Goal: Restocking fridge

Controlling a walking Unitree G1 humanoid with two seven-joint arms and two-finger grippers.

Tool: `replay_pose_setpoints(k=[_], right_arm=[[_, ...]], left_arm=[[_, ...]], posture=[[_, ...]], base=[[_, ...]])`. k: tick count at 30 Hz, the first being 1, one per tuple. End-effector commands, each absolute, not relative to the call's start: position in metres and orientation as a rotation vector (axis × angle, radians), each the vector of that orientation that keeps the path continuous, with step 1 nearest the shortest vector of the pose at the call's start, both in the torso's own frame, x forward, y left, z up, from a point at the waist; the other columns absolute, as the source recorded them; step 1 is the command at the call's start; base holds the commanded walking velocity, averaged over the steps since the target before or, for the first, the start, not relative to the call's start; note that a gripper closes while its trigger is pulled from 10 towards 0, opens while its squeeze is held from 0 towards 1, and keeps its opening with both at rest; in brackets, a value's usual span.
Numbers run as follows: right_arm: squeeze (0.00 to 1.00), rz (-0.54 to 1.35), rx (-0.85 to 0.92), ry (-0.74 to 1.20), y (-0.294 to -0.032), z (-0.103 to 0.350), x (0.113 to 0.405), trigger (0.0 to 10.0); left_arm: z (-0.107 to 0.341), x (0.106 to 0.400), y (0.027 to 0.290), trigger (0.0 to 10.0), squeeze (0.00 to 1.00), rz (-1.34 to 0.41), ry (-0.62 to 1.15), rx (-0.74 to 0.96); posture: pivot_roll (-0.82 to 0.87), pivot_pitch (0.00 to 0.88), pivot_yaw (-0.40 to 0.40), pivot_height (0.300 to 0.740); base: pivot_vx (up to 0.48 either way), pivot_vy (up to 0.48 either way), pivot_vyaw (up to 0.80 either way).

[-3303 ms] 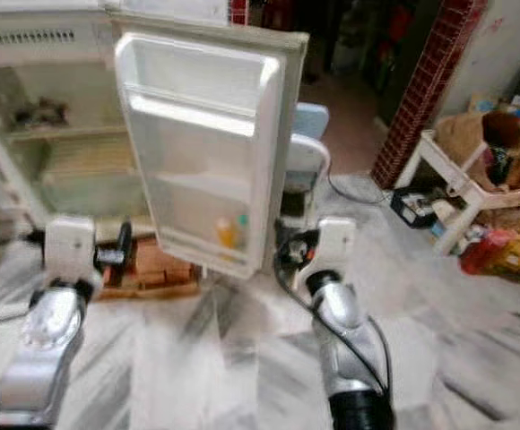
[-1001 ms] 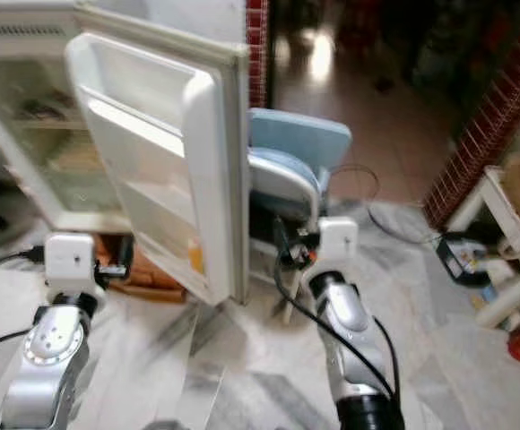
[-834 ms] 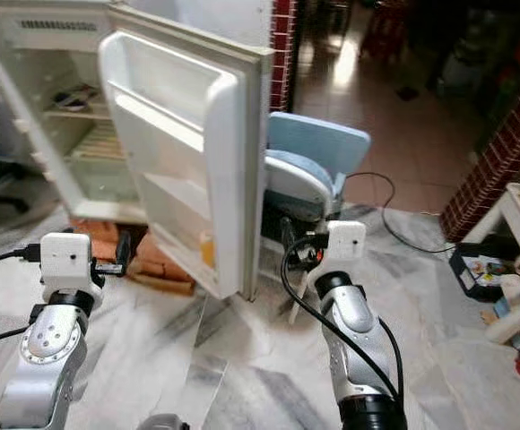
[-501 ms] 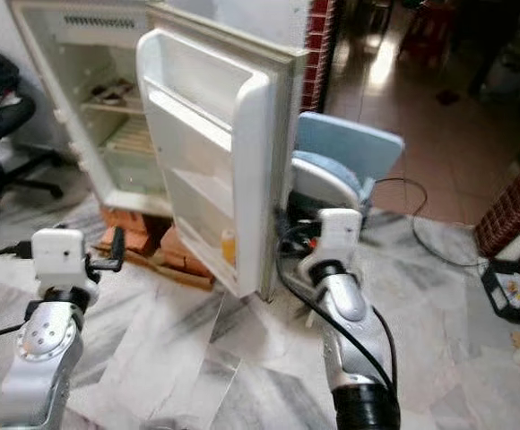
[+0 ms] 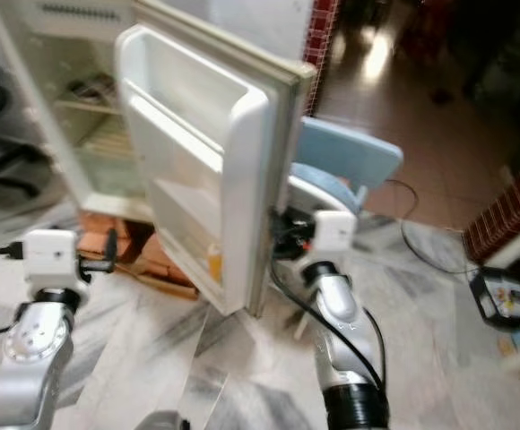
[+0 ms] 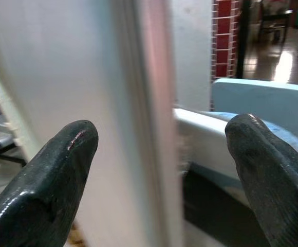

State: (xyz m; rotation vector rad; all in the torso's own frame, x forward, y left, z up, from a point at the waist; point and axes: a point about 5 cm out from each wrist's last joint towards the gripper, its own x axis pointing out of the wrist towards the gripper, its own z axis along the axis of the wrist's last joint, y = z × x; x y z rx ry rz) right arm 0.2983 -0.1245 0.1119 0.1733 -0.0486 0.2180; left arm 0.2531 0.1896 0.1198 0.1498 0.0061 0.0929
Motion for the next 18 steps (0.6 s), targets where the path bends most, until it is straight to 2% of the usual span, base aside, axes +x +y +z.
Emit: replay_pose_setpoints(k=[1, 2, 8, 9, 10, 11, 13, 14, 16, 17, 18], right_arm=[[0.0, 0.202, 0.163, -0.048, -0.133, 0.11, 0.298, 10.0], [0.0, 0.207, 0.159, -0.052, -0.133, 0.111, 0.298, 10.0], [0.0, 0.191, 0.158, -0.056, -0.131, 0.114, 0.307, 10.0], [0.29, 0.176, 0.151, -0.054, -0.132, 0.114, 0.31, 10.0], [0.29, 0.172, 0.148, -0.054, -0.133, 0.114, 0.311, 10.0], [0.89, 0.169, 0.141, -0.053, -0.132, 0.115, 0.312, 10.0], [0.89, 0.161, 0.116, -0.041, -0.131, 0.115, 0.318, 10.0], [0.65, 0.145, 0.103, -0.029, -0.13, 0.115, 0.324, 10.0], [0.65, 0.133, 0.101, -0.023, -0.13, 0.115, 0.327, 10.0], [0.0, 0.118, 0.081, -0.008, -0.131, 0.114, 0.331, 10.0], [0.0, 0.109, 0.066, 0.003, -0.131, 0.113, 0.333, 10.0]], left_arm=[[0.117, 0.251, 0.185, 10.0, 0.0, 0.086, 0.019, 0.145], [0.116, 0.25, 0.185, 10.0, 0.0, 0.089, 0.02, 0.141], [0.109, 0.243, 0.188, 10.0, 0.0, 0.104, 0.049, 0.142], [0.11, 0.243, 0.188, 10.0, 0.0, 0.097, 0.046, 0.15], [0.111, 0.244, 0.188, 10.0, 0.0, 0.095, 0.045, 0.152], [0.111, 0.244, 0.188, 10.0, 0.0, 0.091, 0.042, 0.154], [0.114, 0.246, 0.19, 10.0, 0.0, 0.095, 0.035, 0.159], [0.116, 0.248, 0.192, 10.0, 0.0, 0.102, 0.03, 0.162], [0.117, 0.249, 0.193, 10.0, 0.0, 0.106, 0.026, 0.163], [0.117, 0.248, 0.193, 10.0, 0.0, 0.107, 0.026, 0.163], [0.117, 0.248, 0.193, 10.0, 0.0, 0.108, 0.027, 0.163]], posture=[[0.09, 0.038, -0.036, 0.74], [0.09, 0.039, -0.036, 0.74], [0.1, 0.039, -0.043, 0.74], [0.11, 0.04, -0.045, 0.74], [0.11, 0.04, -0.045, 0.74], [0.11, 0.042, -0.045, 0.74], [0.11, 0.041, -0.046, 0.74], [0.11, 0.043, -0.047, 0.74], [0.12, 0.045, -0.048, 0.74], [0.12, 0.048, -0.051, 0.74], [0.12, 0.048, -0.051, 0.74]], base=[[0.0, 0.0, 0.0], [0.0, 0.0, 0.0], [0.0, 0.0, 0.79], [0.0, 0.0, 0.76], [0.0, 0.0, 0.76], [0.0, 0.0, 0.76], [0.0, 0.0, 0.0], [0.0, 0.0, 0.0], [0.0, 0.0, 0.0], [0.0, 0.0, 0.0], [0.0, 0.0, 0.0]])
